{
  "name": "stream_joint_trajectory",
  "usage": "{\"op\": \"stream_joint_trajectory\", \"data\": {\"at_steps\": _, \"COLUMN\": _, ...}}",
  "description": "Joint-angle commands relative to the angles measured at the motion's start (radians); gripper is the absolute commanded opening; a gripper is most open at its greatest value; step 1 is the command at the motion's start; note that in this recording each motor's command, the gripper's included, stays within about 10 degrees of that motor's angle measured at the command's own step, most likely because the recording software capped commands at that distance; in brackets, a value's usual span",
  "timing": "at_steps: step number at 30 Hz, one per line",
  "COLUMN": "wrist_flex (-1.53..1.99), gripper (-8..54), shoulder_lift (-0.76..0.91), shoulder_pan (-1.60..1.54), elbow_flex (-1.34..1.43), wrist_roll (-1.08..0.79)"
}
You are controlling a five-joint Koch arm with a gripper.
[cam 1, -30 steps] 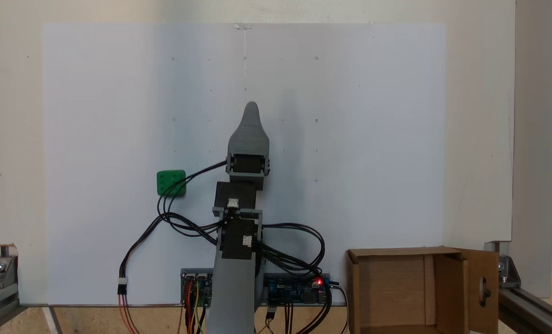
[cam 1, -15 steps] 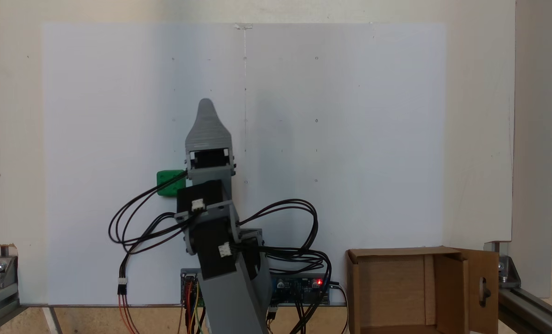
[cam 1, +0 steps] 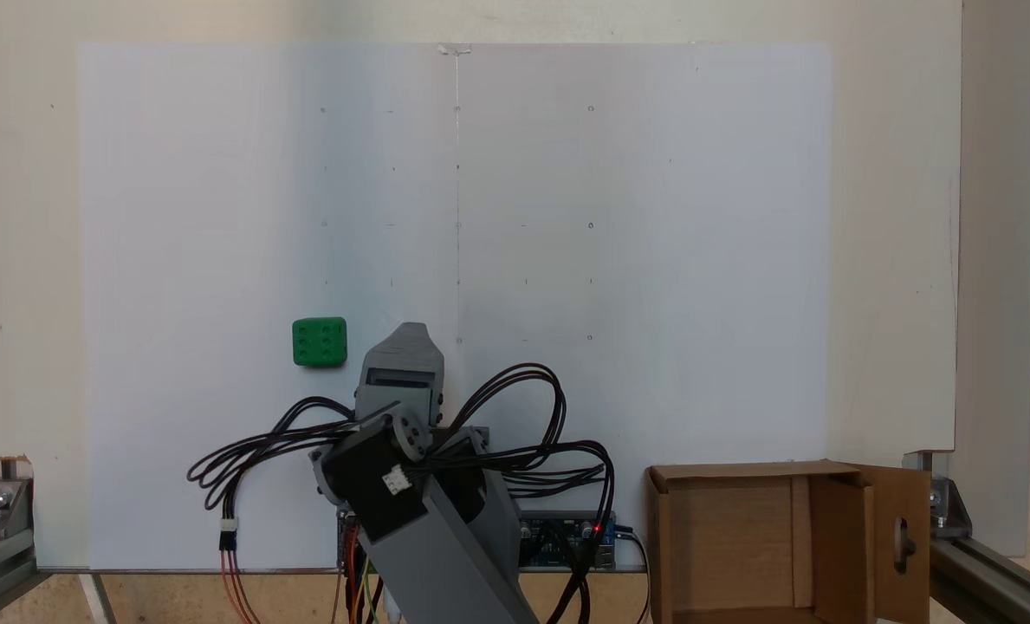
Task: Grasp a green dice and put it in the bin.
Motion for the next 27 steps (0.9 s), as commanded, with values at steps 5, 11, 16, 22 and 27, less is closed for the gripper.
{"op": "stream_joint_trajectory", "data": {"at_steps": 5, "wrist_flex": 0.025, "gripper": 43.2, "shoulder_lift": 0.092, "shoulder_pan": -0.078, "elbow_flex": -0.081, "wrist_roll": 0.224}}
{"op": "stream_joint_trajectory", "data": {"at_steps": 11, "wrist_flex": -0.067, "gripper": 43.4, "shoulder_lift": 0.091, "shoulder_pan": -0.135, "elbow_flex": -0.092, "wrist_roll": 0.377}}
{"op": "stream_joint_trajectory", "data": {"at_steps": 16, "wrist_flex": -0.239, "gripper": 42.4, "shoulder_lift": 0.078, "shoulder_pan": -0.184, "elbow_flex": -0.092, "wrist_roll": 0.425}}
{"op": "stream_joint_trajectory", "data": {"at_steps": 22, "wrist_flex": -0.333, "gripper": 42.3, "shoulder_lift": 0.021, "shoulder_pan": -0.296, "elbow_flex": -0.095, "wrist_roll": 0.474}}
{"op": "stream_joint_trajectory", "data": {"at_steps": 27, "wrist_flex": -0.318, "gripper": 42.4, "shoulder_lift": -0.067, "shoulder_pan": -0.373, "elbow_flex": -0.115, "wrist_roll": 0.486}}
